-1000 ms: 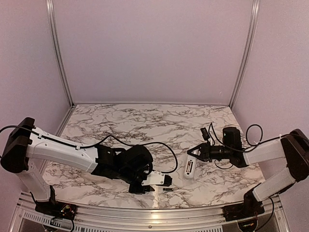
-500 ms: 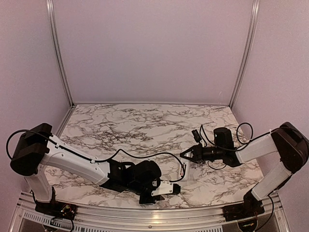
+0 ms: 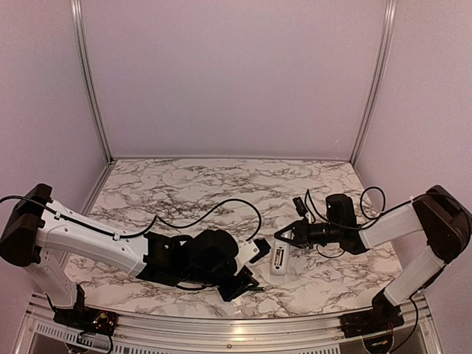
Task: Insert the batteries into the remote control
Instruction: Pick up the battery from the center of the board.
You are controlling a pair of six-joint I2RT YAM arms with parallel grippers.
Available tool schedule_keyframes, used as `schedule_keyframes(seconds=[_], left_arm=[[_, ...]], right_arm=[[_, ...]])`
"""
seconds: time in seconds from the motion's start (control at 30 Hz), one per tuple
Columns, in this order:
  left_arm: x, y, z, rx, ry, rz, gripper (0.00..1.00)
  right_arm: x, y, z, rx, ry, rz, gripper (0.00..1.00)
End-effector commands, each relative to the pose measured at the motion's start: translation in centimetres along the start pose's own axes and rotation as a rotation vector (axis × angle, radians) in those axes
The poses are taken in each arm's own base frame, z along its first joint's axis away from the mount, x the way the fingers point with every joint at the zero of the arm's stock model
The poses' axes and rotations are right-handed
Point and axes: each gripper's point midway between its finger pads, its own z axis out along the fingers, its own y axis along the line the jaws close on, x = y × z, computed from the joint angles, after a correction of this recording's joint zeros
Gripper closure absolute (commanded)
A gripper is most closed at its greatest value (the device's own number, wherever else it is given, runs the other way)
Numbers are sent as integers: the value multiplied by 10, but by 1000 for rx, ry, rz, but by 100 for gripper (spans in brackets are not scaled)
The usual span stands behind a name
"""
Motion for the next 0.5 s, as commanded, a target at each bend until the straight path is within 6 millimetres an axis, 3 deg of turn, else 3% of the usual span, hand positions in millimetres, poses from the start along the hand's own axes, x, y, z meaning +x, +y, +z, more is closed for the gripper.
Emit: schedule_keyframes(seconds=[0.0,0.13,0.33,0.47], left_arm=[[24,8,3,-71,96,-178,65],[13,5,1,-97,116,-330,65],[17,2,12,-158,224,-309,65],[17,-7,23,-173,291,-330,45]], right_arm=[[-17,15,3,-30,-32,-46,100],[-21,13,-4,-18,-49,-43,100],[-33,8,-20,7,-91,-40,100],[-38,7,-31,24,-116,-46,100]])
